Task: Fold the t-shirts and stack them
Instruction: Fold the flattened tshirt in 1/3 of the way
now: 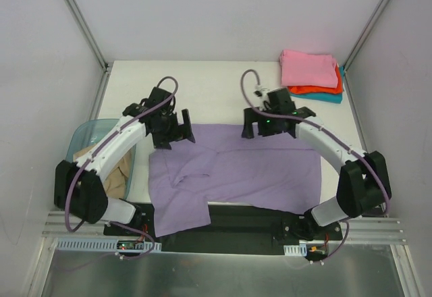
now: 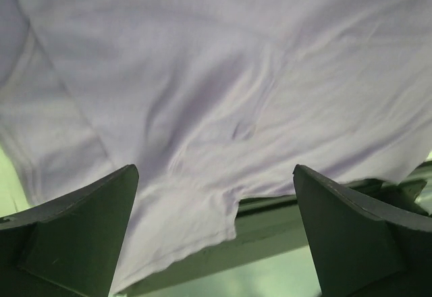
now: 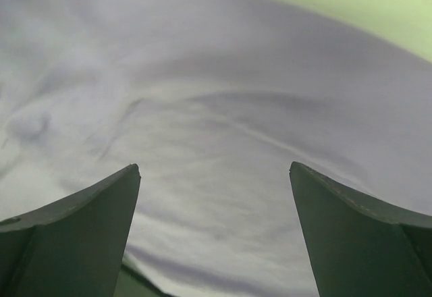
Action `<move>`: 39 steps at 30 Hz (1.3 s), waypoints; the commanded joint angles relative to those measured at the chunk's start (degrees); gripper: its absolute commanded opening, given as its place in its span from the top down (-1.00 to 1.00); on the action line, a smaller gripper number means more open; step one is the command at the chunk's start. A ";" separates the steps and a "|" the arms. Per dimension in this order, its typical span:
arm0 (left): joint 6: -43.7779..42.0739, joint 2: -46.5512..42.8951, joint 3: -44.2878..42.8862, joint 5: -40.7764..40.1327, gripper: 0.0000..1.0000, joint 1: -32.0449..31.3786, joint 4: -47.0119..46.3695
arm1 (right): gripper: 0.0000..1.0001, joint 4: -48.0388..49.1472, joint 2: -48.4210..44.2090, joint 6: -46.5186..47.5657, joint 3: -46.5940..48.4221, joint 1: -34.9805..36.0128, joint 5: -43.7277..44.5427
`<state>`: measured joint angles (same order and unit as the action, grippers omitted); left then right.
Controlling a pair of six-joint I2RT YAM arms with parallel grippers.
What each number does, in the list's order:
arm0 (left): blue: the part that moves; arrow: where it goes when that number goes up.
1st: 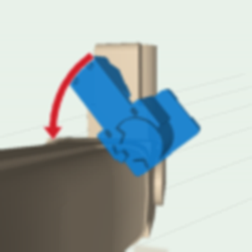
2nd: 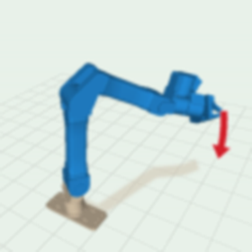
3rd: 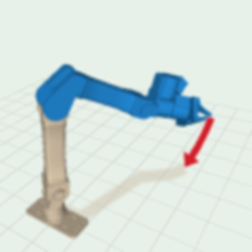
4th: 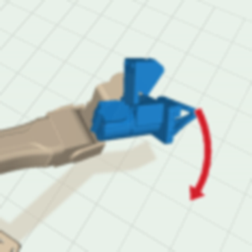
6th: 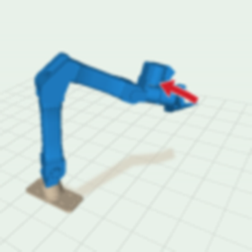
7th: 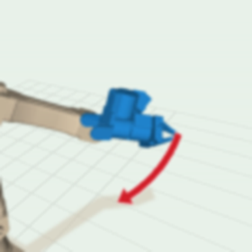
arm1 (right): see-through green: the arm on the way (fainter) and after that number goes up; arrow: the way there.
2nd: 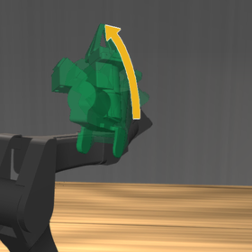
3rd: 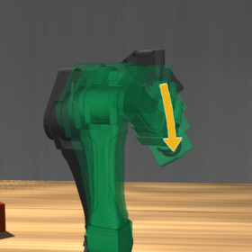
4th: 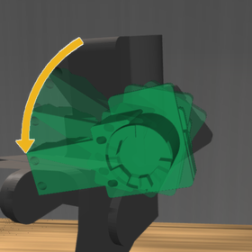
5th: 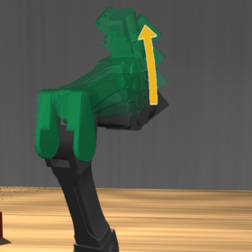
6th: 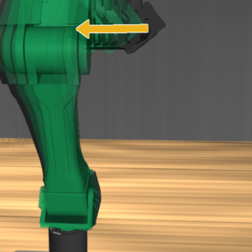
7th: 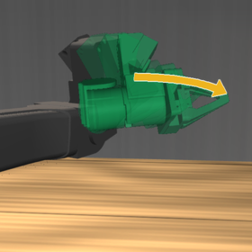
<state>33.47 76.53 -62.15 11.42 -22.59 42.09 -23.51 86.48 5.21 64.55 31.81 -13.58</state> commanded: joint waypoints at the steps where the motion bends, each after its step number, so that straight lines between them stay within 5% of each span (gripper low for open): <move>1: -1.04 11.86 -9.10 -3.68 -0.99 -0.35 -2.88 | -0.93 -2.86 -1.14 -8.64 -3.81 -12.98 4.27; 5: -1.04 22.85 -14.92 -3.26 -0.99 1.84 -3.41 | -0.93 -4.70 1.32 -9.08 -4.27 -26.85 2.86; 11: -0.96 35.16 -22.13 -4.74 -0.99 5.71 -3.50 | -0.93 -7.16 12.54 -7.24 0.83 -35.40 3.74; 22: -0.16 48.70 -33.71 -0.61 -0.99 12.04 -3.41 | -0.93 -14.71 31.01 -8.20 19.62 -40.51 3.75; 30: 1.33 61.09 -51.83 3.34 -0.99 14.06 -3.15 | -0.93 -17.62 33.23 -8.55 24.04 -41.48 2.59; 39: -0.69 60.41 -63.62 4.49 -0.99 14.15 -2.98 | -0.93 -20.95 34.19 -5.65 34.65 -41.57 4.52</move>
<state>34.81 138.47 -121.86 16.21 -9.28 39.59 -41.60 119.83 -2.87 91.90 -8.84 -12.25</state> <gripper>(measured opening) 0.992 0.966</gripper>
